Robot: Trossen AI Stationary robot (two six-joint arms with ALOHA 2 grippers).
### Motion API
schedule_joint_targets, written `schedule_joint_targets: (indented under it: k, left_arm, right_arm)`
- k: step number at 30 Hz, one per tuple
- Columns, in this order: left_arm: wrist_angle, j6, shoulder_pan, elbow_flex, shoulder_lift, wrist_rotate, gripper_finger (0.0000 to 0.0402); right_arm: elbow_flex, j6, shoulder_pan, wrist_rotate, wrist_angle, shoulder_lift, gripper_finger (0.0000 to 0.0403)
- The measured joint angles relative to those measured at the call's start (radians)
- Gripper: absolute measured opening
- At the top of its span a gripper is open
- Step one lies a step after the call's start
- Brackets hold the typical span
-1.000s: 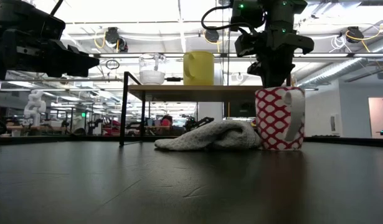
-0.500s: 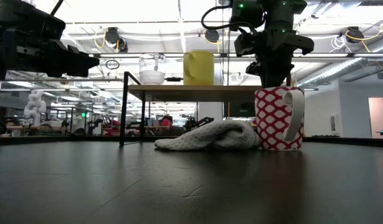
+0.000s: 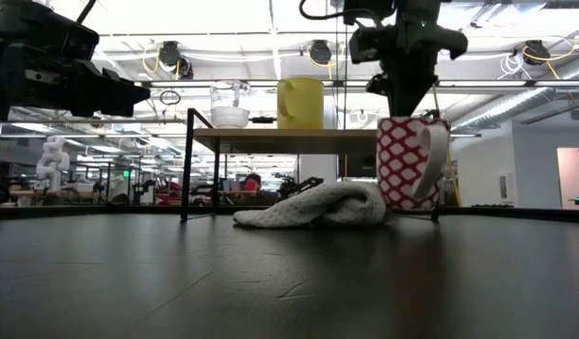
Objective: Stack small to large cups/mugs on shelf
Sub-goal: Put the red pattern white mug on the shelf
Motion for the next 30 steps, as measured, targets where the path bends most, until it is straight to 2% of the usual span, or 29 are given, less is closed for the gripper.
schedule_joint_targets:
  k: [15,30]
  left_arm:
    - [0.0,0.001,0.0,0.0,0.0,0.0,0.0031]
    - [0.0,0.016,0.0,0.0,0.0,0.0,0.0031]
  right_arm:
    - [0.121,-0.009,-0.009,-0.002,-0.114,0.0,0.0001]
    - [0.142,-0.03,-0.102,-0.002,-0.149,-0.001,0.0001]
